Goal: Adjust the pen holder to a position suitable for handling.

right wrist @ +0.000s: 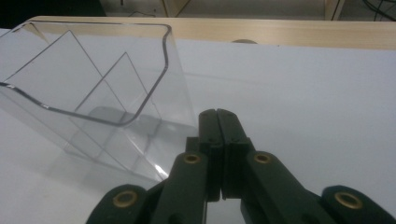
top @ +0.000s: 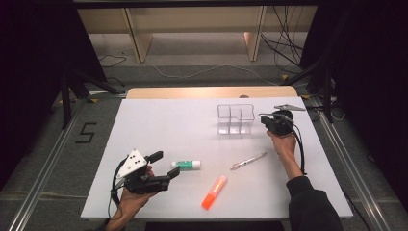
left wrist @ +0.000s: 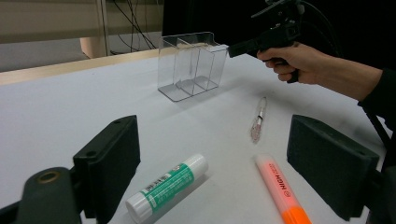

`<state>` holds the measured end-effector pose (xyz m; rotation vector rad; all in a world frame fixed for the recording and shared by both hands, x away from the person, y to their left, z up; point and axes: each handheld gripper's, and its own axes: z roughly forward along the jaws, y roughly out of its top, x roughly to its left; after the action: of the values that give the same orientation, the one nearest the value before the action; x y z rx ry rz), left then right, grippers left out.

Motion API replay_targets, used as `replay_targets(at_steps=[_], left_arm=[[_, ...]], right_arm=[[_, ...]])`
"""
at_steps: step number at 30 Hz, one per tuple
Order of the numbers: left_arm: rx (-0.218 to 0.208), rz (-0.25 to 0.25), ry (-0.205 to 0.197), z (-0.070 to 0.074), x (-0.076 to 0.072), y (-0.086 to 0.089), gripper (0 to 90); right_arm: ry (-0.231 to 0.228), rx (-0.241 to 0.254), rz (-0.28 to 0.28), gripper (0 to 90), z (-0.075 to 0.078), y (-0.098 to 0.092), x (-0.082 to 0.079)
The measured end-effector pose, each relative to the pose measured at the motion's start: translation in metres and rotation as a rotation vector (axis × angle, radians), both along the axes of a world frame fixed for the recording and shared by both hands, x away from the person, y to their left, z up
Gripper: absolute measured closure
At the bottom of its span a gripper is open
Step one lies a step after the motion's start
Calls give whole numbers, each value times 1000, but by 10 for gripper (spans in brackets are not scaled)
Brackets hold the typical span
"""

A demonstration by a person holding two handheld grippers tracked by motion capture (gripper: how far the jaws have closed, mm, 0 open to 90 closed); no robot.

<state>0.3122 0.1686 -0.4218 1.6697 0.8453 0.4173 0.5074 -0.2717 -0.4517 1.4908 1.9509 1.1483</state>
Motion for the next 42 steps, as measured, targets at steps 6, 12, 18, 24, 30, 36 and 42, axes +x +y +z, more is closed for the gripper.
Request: replay_targets(at_steps=[6, 12, 18, 24, 30, 36, 42], left_arm=[[2, -2, 1, 0, 0, 0, 169], [2, -2, 1, 0, -1, 0, 169], [3, -2, 3, 0, -1, 0, 170], [5, -1, 0, 1, -1, 0, 170], [6, 1, 4, 0, 0, 0, 170], [9, 0, 5, 1, 0, 0, 170], [7, 1, 2, 1, 0, 0, 170]], right_arm=[[13, -12, 3, 900, -2, 7, 9], [34, -8, -4, 900, -4, 8, 14], [39, -17, 15, 900, -7, 11, 21], [50, -21, 21, 900, -7, 15, 23], [49, -33, 42, 900, -5, 25, 25], [57, -24, 50, 900, -5, 34, 25], [57, -17, 62, 900, -6, 43, 25]])
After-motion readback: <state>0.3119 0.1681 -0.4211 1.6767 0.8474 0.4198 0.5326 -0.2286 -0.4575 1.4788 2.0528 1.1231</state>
